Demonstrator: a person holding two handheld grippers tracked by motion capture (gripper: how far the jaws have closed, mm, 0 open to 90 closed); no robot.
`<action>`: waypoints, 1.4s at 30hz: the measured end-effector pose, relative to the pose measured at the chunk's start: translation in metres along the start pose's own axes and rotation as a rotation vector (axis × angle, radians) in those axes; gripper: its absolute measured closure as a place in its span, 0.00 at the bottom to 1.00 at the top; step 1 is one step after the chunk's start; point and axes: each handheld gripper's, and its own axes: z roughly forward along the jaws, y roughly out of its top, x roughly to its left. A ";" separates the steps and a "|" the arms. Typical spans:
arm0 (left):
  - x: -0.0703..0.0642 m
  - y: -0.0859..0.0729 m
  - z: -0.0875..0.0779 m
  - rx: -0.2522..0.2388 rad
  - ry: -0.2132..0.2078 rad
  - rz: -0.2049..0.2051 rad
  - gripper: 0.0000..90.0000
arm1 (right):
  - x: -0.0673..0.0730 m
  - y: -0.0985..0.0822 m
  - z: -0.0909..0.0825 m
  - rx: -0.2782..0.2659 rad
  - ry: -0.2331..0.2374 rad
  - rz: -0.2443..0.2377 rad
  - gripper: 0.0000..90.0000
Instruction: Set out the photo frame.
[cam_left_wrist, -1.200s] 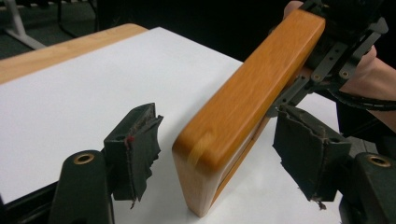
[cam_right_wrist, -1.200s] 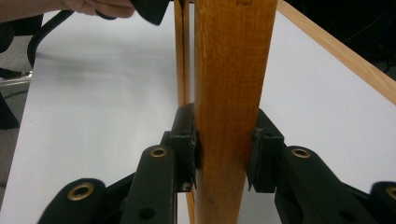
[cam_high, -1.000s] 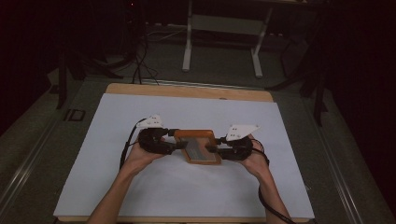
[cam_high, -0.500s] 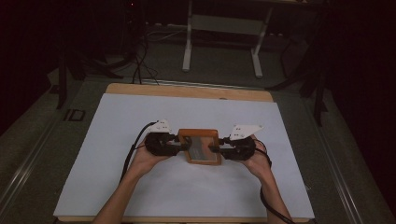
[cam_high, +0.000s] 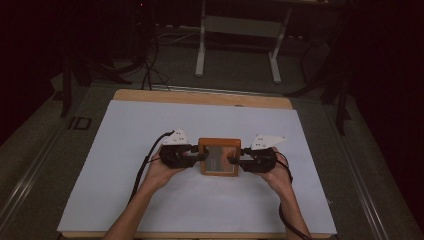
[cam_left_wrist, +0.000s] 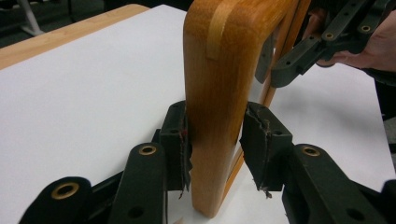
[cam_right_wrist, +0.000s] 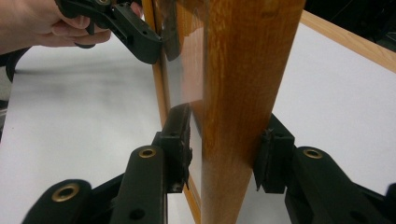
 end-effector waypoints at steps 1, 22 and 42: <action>0.000 0.000 0.000 0.000 0.002 0.002 0.70 | -0.001 -0.001 0.000 -0.002 0.001 0.009 0.68; 0.006 0.001 -0.013 0.019 0.037 -0.048 0.69 | -0.001 0.005 0.013 -0.007 0.022 0.050 0.68; 0.009 -0.008 -0.033 0.018 0.083 -0.134 0.69 | 0.000 0.007 0.038 -0.047 0.102 0.121 0.68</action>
